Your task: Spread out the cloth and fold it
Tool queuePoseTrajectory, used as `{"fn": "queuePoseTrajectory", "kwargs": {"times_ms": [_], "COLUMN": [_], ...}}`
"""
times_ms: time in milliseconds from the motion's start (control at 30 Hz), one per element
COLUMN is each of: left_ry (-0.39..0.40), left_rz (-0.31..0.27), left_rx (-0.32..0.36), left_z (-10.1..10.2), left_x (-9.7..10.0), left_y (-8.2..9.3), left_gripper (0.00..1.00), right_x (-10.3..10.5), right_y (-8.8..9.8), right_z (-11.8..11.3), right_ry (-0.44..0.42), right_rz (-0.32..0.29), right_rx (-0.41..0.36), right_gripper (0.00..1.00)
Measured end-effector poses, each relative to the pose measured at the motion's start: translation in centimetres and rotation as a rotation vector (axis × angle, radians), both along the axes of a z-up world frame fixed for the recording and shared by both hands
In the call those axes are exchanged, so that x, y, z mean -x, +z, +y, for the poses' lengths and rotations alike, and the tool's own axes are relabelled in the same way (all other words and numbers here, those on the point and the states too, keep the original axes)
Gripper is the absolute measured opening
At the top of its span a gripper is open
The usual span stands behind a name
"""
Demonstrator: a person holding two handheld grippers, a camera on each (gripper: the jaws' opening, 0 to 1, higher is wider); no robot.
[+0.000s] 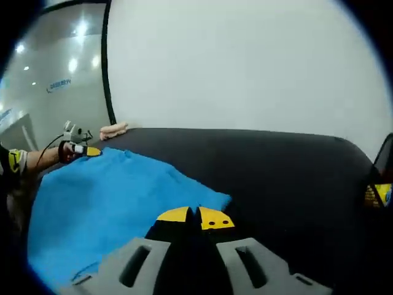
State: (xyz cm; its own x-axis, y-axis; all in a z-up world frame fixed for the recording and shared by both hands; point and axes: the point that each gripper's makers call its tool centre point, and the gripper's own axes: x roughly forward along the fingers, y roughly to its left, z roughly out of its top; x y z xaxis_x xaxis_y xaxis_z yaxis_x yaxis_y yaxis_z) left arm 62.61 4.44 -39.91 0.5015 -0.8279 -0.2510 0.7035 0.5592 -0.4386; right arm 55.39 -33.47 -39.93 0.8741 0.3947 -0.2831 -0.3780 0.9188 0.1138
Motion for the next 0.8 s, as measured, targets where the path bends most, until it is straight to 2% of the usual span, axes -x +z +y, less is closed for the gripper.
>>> {"fn": "queuePoseTrajectory", "kwargs": {"times_ms": [33, 67, 100, 167, 200, 233, 267, 300, 333, 400, 433, 467, 533, 567, 600, 667, 700, 733, 800], "left_ry": [-0.005, -0.003, 0.011, 0.025, 0.023, 0.021, 0.026, 0.018, 0.025, 0.036, 0.029, 0.032, 0.015, 0.013, 0.021, 0.02, 0.029, 0.044, 0.096], "left_rz": [-0.013, -0.05, -0.065, -0.057, -0.016, -0.006, 0.097, 0.139, 0.149, 0.084, 0.074, 0.08, 0.08, 0.067, 0.026, -0.002, -0.007, -0.058, -0.021], "left_rx": [-0.007, -0.006, -0.013, 0.0, 0.016, 0.014, 0.072, 0.092, 0.102, 0.034, -0.016, -0.023, -0.06, -0.066, -0.097, -0.158, -0.157, -0.154, -0.206], "left_z": [0.3, 0.5, 1.0, 1.5, 1.8, 2.2, 2.3, 2.5, 2.7, 3.7, 4.1, 4.0, 3.5, 3.1, 2.8, 2.1, 1.8, 1.7, 2.3], "left_x": [0.1, -0.1, -0.3, -0.6, -1.5, -1.7, -1.3, -1.3, -1.2, -1.6, -1.4, -1.4, -0.9, -0.8, -1.1, -1.4, -1.7, -2.3, -3.0], "left_y": [0.4, 1.1, 1.5, 2.3, 2.4, 2.4, 2.4, 2.3, 2.3, 1.5, 0.6, 0.2, -0.8, -0.9, -1.3, -2.3, -2.5, -2.2, -2.9], "left_gripper": [0.0, 0.0, 0.0, 0.0, 0.0, 0.0, 0.0, 0.01, 0.04, 0.23, 0.25, 0.23, 0.24, 0.25, 0.25, 0.27, 0.28, 0.23, 0.04], "right_x": [0.0, 0.0, 0.0, -0.1, -0.3, -0.2, -0.2, -0.1, 0.1, 0.2, 0.0, -0.1, 0.1, 0.2, 0.2, 0.4, 0.4, 0.4, 0.4], "right_y": [0.7, 1.9, 2.3, 3.0, 2.6, 1.9, 0.6, -0.4, -1.3, -2.3, -1.7, -1.5, -1.6, -1.2, -1.1, -1.1, -1.2, -1.3, -1.3], "right_z": [0.0, -0.1, -0.2, -0.4, -0.4, -0.5, -0.7, -0.8, -0.7, -0.1, 0.1, 0.2, -0.2, -0.1, 0.0, 0.1, 0.1, 0.1, 0.0], "right_ry": [0.008, 0.021, 0.018, 0.022, 0.022, 0.02, 0.018, 0.019, 0.025, 0.041, 0.037, 0.037, 0.027, 0.029, 0.035, 0.045, 0.047, 0.047, 0.046], "right_rz": [-0.026, -0.074, -0.085, -0.079, -0.056, -0.031, -0.006, 0.017, 0.031, 0.016, -0.047, -0.065, -0.058, -0.071, -0.075, -0.076, -0.075, -0.073, -0.073], "right_rx": [0.005, 0.014, 0.011, -0.019, -0.029, -0.014, 0.04, 0.071, 0.099, 0.089, 0.067, 0.053, 0.05, 0.05, 0.045, 0.046, 0.047, 0.047, 0.051], "right_gripper": [0.03, 0.03, 0.03, 0.03, 0.03, 0.03, 0.03, 0.03, 0.03, 0.03, 0.03, 0.03, 0.03, 0.03, 0.03, 0.03, 0.03, 0.03, 0.03]}}
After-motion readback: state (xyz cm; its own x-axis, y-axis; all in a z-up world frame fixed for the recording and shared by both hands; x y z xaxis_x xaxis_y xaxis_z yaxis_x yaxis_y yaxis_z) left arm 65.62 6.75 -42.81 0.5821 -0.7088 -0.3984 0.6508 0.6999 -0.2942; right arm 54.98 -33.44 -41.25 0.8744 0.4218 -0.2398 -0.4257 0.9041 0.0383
